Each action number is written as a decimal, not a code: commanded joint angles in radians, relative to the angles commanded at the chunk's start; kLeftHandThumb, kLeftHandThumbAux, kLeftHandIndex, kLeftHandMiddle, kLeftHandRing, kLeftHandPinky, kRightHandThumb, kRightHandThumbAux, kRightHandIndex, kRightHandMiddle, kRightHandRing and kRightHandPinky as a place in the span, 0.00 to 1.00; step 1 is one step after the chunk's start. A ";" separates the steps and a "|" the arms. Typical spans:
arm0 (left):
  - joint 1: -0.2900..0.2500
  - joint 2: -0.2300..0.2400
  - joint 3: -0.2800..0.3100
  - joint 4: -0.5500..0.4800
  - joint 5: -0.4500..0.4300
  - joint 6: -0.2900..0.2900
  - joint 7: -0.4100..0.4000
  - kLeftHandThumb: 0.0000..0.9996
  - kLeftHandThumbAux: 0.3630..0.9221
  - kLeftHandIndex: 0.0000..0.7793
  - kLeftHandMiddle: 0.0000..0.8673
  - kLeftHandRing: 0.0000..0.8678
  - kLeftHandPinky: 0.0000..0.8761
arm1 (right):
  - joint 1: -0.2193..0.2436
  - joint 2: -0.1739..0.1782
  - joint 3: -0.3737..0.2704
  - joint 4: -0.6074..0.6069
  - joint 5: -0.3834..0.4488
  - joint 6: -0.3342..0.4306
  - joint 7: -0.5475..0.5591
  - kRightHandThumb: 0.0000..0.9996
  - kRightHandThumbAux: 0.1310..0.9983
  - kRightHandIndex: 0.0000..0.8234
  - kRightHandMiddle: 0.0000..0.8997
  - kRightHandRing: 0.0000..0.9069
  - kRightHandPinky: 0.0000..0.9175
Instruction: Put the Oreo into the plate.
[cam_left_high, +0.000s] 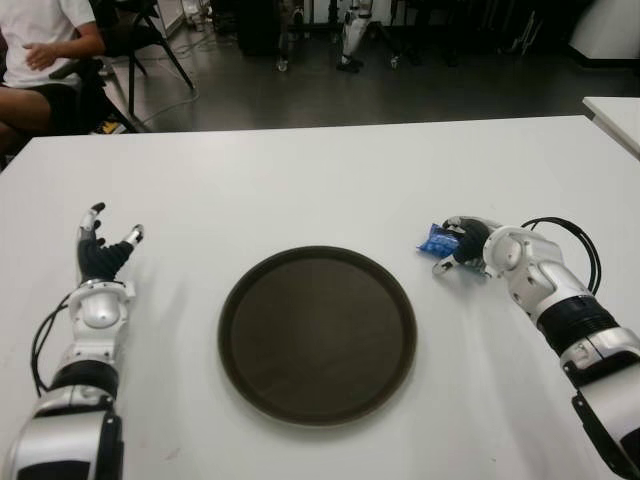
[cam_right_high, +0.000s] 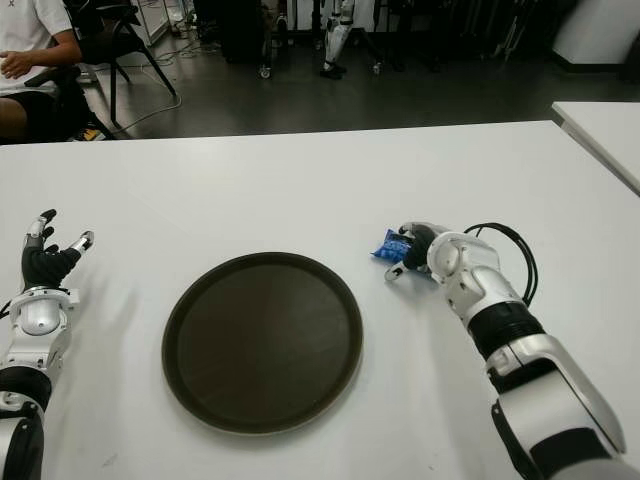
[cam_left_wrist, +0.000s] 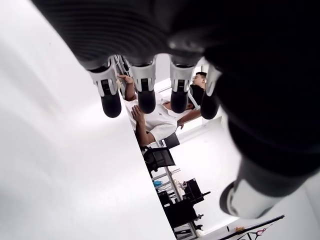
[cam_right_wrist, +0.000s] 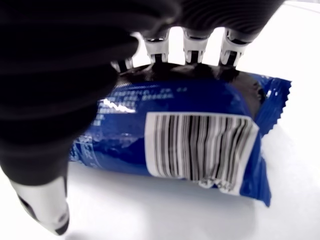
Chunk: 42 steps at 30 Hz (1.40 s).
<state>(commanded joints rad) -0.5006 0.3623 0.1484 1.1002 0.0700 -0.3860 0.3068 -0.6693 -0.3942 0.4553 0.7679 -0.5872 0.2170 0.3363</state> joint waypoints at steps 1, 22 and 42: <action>0.000 0.000 -0.001 -0.001 0.001 0.000 0.001 0.00 0.64 0.00 0.00 0.00 0.00 | 0.000 0.000 0.000 0.000 0.000 -0.002 0.000 0.00 0.67 0.04 0.06 0.01 0.00; 0.004 0.004 0.003 0.003 -0.006 -0.013 -0.014 0.00 0.69 0.00 0.00 0.00 0.00 | -0.021 0.011 0.008 0.056 -0.005 -0.024 -0.008 0.00 0.68 0.02 0.05 0.01 0.00; 0.007 0.007 -0.004 0.005 0.006 -0.031 -0.009 0.00 0.68 0.00 0.00 0.00 0.00 | -0.030 0.020 0.003 0.069 -0.002 0.018 0.002 0.00 0.67 0.04 0.06 0.01 0.00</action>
<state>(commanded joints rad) -0.4941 0.3692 0.1443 1.1053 0.0763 -0.4169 0.2973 -0.6991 -0.3744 0.4585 0.8366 -0.5892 0.2350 0.3380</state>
